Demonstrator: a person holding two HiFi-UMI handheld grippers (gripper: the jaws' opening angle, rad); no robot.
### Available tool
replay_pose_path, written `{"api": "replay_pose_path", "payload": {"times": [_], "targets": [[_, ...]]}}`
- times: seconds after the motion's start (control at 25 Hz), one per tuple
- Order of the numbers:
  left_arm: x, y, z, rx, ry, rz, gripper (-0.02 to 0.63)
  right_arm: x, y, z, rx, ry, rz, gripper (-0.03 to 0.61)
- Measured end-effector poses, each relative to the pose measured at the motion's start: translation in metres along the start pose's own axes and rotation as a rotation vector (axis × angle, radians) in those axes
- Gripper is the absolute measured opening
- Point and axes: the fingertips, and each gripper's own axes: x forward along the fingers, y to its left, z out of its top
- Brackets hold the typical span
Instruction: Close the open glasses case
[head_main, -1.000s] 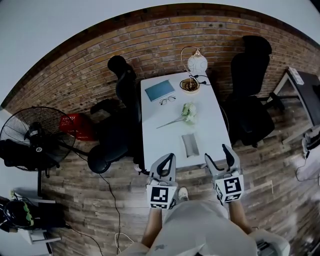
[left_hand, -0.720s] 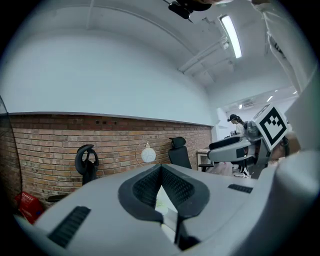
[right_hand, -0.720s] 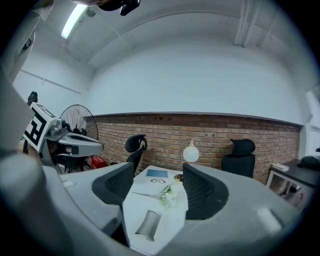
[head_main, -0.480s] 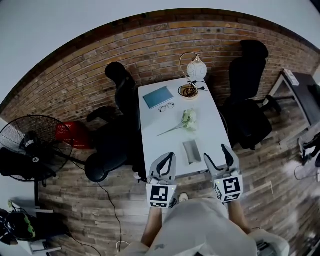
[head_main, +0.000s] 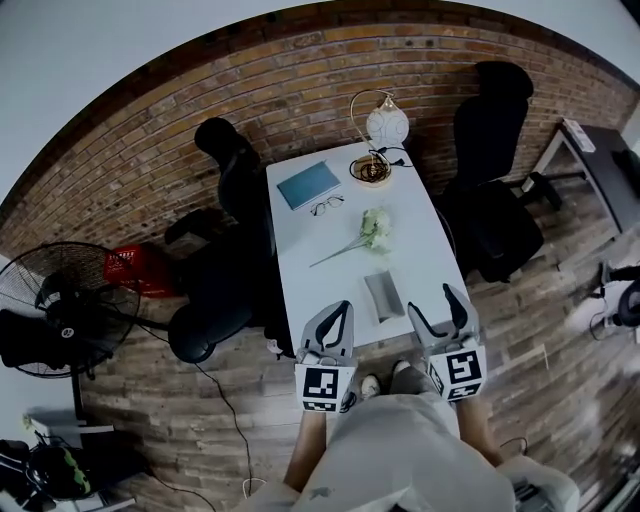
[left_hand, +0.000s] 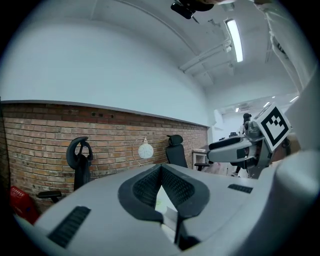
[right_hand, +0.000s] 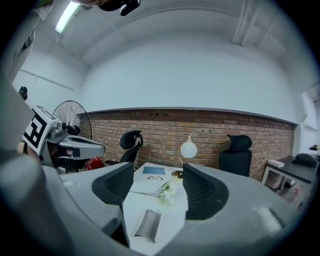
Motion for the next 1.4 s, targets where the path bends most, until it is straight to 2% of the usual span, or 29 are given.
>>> {"api": "replay_pose_path", "payload": {"times": [0.28,1.0,1.4], "targets": [[0.013,-0.007,-0.005,-0.021,0.005,-0.01,0.004,0.005,-0.011,-0.012,0.013,0.03,-0.009,0.308],[0.078,0.019,-0.012,-0.029,0.035,0.045,0.003,0.074,-0.037,-0.02,0.02,0.058,0.073,0.308],[0.106,0.03,-0.025,-0.052,0.061,0.068,0.003,0.107,-0.051,-0.04,0.0,0.102,0.093,0.308]]}}
